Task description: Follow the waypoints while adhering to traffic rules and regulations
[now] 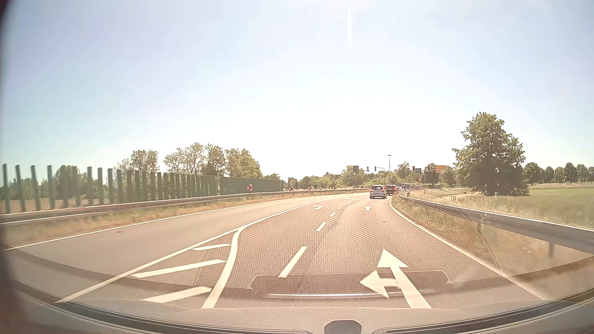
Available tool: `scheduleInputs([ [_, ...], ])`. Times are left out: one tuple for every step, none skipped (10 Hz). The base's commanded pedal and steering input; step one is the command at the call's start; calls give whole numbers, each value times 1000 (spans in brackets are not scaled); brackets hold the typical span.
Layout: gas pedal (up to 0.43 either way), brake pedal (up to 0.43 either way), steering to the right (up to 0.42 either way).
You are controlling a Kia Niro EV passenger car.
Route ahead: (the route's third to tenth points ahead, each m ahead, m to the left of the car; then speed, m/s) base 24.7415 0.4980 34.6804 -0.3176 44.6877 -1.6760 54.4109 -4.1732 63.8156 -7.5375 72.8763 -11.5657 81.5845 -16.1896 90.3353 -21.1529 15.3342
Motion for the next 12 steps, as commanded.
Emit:
scheduleInputs([
  [0,165,5],
  [0,171,5],
  [0,177,7],
  [0,183,10],
  [0,183,12],
  [0,189,15],
  [0,189,18],
  [0,195,21],
  [0,195,21],
  [0,201,23],
  [0,201,24],
  [0,207,26],
])
